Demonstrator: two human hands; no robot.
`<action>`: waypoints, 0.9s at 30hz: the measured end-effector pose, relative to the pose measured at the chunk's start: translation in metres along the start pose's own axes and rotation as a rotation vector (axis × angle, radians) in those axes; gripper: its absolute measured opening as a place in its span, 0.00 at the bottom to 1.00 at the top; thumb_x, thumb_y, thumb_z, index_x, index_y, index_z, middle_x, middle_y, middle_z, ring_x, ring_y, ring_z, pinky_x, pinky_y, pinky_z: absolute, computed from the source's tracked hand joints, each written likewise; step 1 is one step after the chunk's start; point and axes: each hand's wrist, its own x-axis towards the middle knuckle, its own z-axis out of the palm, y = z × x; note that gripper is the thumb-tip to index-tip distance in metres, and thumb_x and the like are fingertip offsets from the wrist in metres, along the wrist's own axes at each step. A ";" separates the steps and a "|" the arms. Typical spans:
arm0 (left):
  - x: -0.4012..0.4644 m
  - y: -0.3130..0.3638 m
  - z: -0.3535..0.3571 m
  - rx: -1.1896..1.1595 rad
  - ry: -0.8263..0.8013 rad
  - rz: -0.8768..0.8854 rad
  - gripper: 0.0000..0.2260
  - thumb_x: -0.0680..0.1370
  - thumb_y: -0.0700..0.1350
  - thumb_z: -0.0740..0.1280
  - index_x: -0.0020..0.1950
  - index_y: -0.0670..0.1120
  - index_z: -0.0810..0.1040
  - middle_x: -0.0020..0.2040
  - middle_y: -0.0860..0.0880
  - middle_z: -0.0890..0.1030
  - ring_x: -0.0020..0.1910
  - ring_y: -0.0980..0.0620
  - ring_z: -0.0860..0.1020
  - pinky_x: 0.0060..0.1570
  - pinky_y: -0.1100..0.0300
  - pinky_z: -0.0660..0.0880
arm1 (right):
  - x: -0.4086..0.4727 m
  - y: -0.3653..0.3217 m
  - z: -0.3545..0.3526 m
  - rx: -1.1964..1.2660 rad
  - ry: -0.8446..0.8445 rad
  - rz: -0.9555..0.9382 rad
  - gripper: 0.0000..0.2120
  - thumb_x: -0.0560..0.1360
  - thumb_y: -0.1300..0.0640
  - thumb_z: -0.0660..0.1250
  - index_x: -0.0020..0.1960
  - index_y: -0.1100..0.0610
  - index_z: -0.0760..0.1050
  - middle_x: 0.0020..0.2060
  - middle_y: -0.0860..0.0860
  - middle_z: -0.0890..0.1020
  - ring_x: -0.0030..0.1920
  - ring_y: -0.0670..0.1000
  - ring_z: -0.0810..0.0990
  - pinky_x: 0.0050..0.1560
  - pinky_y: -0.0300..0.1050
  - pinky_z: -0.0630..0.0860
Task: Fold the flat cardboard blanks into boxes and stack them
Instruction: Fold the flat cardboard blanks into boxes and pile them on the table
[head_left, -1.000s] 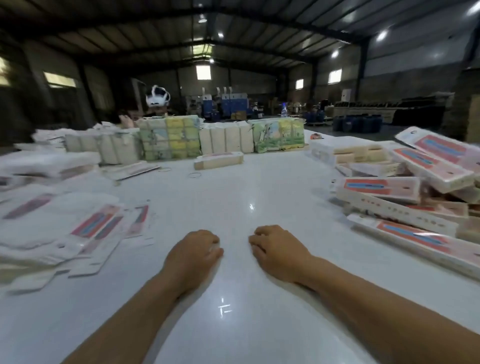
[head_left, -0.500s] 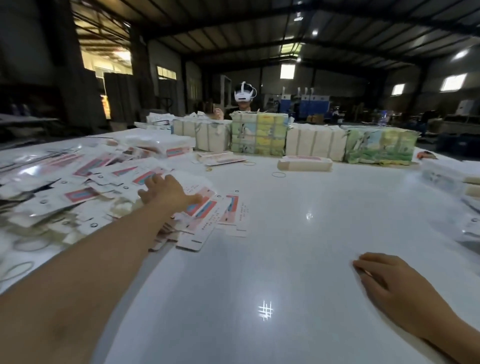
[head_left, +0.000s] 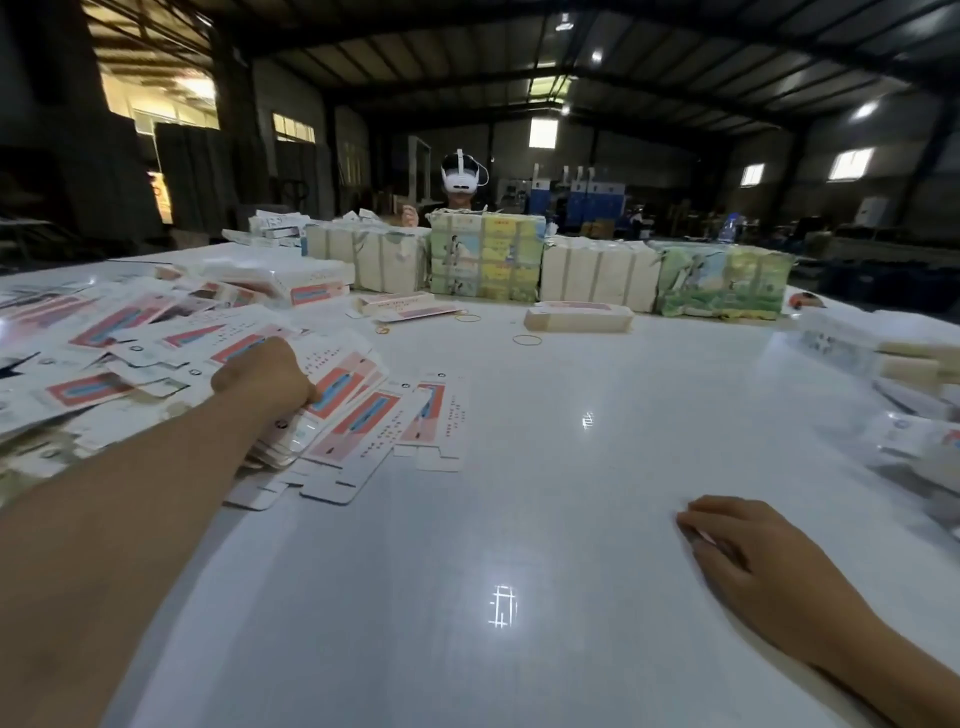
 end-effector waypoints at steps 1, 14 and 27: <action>-0.003 0.003 0.000 0.033 0.036 -0.012 0.23 0.67 0.56 0.76 0.51 0.43 0.73 0.46 0.44 0.77 0.47 0.44 0.76 0.43 0.55 0.72 | 0.000 0.000 0.000 0.004 0.001 -0.010 0.13 0.77 0.56 0.64 0.60 0.52 0.80 0.59 0.43 0.77 0.64 0.45 0.71 0.56 0.32 0.61; -0.139 0.117 -0.001 -0.928 -0.380 0.445 0.02 0.76 0.41 0.68 0.43 0.47 0.78 0.37 0.52 0.83 0.30 0.54 0.82 0.24 0.64 0.75 | 0.005 0.000 -0.009 0.672 0.096 0.270 0.14 0.81 0.53 0.59 0.54 0.60 0.79 0.54 0.55 0.82 0.51 0.54 0.80 0.54 0.48 0.77; -0.254 0.138 0.038 -0.152 -0.019 1.045 0.37 0.68 0.74 0.57 0.71 0.54 0.66 0.62 0.56 0.74 0.51 0.55 0.74 0.54 0.54 0.75 | -0.007 0.001 -0.032 1.114 0.223 0.406 0.10 0.80 0.59 0.61 0.42 0.60 0.77 0.35 0.55 0.84 0.36 0.56 0.82 0.30 0.41 0.77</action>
